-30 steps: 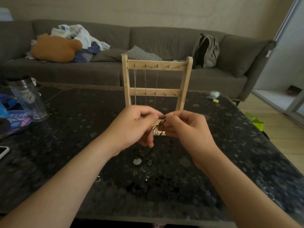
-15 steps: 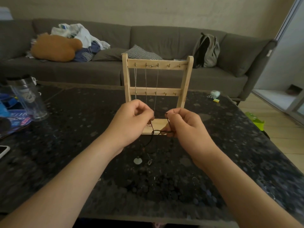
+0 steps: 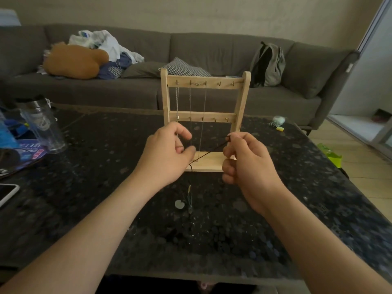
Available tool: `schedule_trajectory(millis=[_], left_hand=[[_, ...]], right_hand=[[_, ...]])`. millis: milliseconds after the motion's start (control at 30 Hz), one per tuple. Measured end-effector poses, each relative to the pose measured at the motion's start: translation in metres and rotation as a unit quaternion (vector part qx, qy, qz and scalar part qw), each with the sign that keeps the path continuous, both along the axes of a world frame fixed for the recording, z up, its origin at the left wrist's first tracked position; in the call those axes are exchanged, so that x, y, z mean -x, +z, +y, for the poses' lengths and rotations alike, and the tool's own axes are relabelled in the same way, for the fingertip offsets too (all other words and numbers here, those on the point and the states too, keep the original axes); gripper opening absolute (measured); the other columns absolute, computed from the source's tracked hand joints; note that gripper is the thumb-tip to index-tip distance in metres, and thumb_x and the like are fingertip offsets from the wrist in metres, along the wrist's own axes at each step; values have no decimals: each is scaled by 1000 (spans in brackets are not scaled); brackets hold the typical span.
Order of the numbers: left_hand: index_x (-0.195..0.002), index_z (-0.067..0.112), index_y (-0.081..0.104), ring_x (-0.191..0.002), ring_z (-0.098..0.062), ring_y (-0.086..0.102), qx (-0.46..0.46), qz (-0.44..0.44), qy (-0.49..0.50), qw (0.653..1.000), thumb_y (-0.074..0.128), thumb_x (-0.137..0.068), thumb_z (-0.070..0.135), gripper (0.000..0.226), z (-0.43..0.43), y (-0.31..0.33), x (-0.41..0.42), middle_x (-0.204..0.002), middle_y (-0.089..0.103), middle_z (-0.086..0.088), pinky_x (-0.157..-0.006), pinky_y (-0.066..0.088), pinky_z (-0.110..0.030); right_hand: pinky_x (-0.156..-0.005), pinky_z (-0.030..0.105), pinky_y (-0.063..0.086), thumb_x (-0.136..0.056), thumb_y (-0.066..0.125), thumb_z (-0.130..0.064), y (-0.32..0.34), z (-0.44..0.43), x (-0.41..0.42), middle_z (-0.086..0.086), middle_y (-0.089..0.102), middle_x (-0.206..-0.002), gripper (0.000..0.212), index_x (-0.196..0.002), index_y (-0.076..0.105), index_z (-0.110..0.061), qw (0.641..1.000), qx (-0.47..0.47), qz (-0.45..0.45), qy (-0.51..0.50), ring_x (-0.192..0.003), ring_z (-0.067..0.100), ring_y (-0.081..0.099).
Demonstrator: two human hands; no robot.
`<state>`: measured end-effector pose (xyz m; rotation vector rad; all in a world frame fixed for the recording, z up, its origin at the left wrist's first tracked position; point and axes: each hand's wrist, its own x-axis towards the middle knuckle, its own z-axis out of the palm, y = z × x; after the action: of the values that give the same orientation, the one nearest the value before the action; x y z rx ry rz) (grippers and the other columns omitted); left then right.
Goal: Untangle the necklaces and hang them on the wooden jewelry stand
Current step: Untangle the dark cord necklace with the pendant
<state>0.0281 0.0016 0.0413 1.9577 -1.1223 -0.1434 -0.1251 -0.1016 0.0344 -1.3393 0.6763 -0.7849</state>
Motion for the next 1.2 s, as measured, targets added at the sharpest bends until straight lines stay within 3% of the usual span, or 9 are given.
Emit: schedule_trajectory(millis=[33,200,267,367,567,767,933,1100,1200], left_hand=[[-109,27,68,-57,7,59,-3,-7,7,1000,70,-104,27,5,1,1,3,-62,60,9,-65,43,-10],[-94,15,77,-51,-7,56,-20,198,23,980,42,-116,44,50,1,8,5,-59,65,4,-63,50,-30],[-100,10,76,-49,-9,52,7,267,1,964,43,-116,41,47,2,11,4,-62,65,0,-56,45,-30],[-103,9,74,-52,-11,53,30,324,-14,945,46,-115,41,45,5,14,3,-65,63,-1,-52,44,-28],[-92,12,69,-52,-13,53,82,416,-31,905,48,-114,41,42,8,19,6,-68,57,0,-50,46,-30],[-92,13,65,-53,-18,62,97,445,-8,890,39,-114,51,51,7,21,7,-68,68,-6,-51,46,-31],[-92,13,63,-63,-26,76,112,474,34,873,36,-113,59,57,6,21,3,-74,72,-9,-49,51,-29],[-93,1,73,-59,-22,70,54,391,68,916,17,-106,76,94,5,19,-4,-77,80,-12,-56,39,-31],[-99,-10,75,-62,-19,63,42,343,60,936,7,-107,73,108,5,17,-7,-80,81,-12,-77,43,-32]], right_hand=[[-51,29,48,-114,46,-26,0,0,0,2,56,-79,22,-117,63,-14,1000,-5,-7,-13,-55,13,51],[-70,35,65,-113,50,-17,-2,1,-3,5,73,-80,15,-122,61,-12,996,-69,-55,-14,-70,21,73],[-75,35,68,-106,61,-7,-10,-1,-4,6,77,-98,22,-125,64,-17,999,-6,53,11,-81,21,79],[-72,23,65,-97,68,-2,-23,4,-6,-4,72,-113,41,-125,70,-31,952,179,224,110,-95,14,76],[-97,30,61,-90,74,-10,-24,16,-18,-9,79,-110,31,-119,79,-21,898,305,244,203,-105,6,73],[-88,31,65,-92,75,-10,-26,19,-21,-4,81,-97,27,-118,77,-19,897,283,260,217,-92,11,77],[-69,18,57,-102,67,-11,-28,12,-21,-4,81,-87,16,-111,78,-19,900,290,269,185,-74,1,73],[-82,40,68,-111,52,-11,-19,12,-17,5,82,-88,23,-111,75,-14,939,207,211,174,-85,19,81],[-88,49,66,-112,49,-16,-18,11,-16,-1,82,-85,25,-107,73,-20,956,191,190,114,-89,20,80]])
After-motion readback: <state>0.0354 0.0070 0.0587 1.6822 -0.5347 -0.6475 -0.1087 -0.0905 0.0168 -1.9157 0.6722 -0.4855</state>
